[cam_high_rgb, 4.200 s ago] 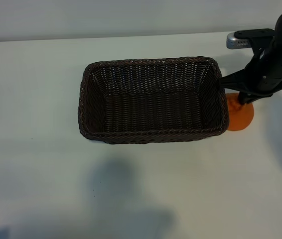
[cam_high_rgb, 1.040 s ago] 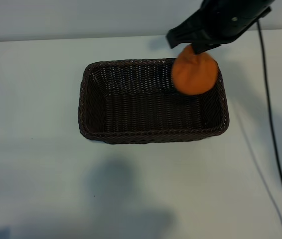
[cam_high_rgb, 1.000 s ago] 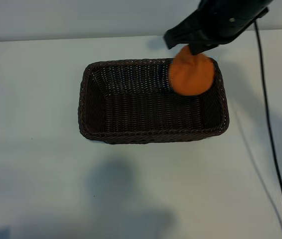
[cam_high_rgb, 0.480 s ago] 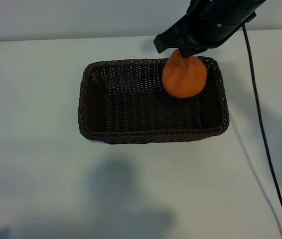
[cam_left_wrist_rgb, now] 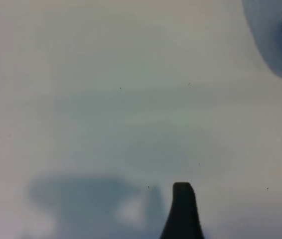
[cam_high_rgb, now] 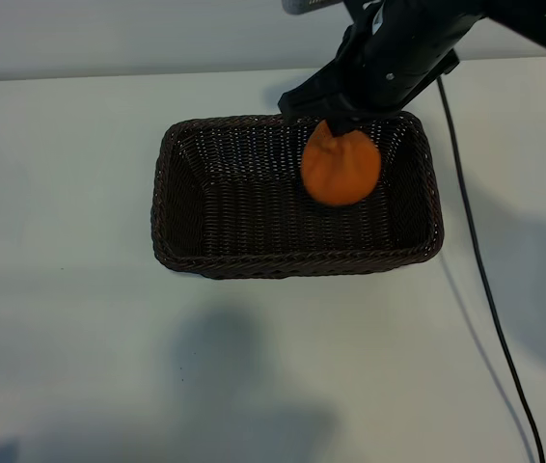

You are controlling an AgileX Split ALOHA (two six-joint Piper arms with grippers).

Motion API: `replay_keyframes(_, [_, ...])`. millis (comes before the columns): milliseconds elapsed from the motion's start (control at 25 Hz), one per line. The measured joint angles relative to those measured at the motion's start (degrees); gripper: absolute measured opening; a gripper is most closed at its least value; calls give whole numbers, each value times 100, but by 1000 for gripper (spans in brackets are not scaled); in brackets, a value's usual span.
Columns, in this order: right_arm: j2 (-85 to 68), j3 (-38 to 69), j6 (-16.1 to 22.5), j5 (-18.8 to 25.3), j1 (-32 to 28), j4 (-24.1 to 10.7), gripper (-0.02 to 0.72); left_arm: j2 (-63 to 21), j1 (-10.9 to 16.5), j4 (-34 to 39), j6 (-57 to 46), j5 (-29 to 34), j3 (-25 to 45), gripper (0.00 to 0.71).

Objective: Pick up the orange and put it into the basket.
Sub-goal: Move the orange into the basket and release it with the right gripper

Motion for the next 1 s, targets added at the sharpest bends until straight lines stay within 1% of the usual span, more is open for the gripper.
replay_keyframes(160, [241,0,-104,-72,0,147,49,0,0,0,0,0,0,570])
replay_keyframes(400, [630,-4,-205,-105,42,262,49,0,0,0,0,0,0,570])
replay_keyframes(1000, [1113,-6,-259,-226,120,286,49,0,0,0,4,-2,0,570])
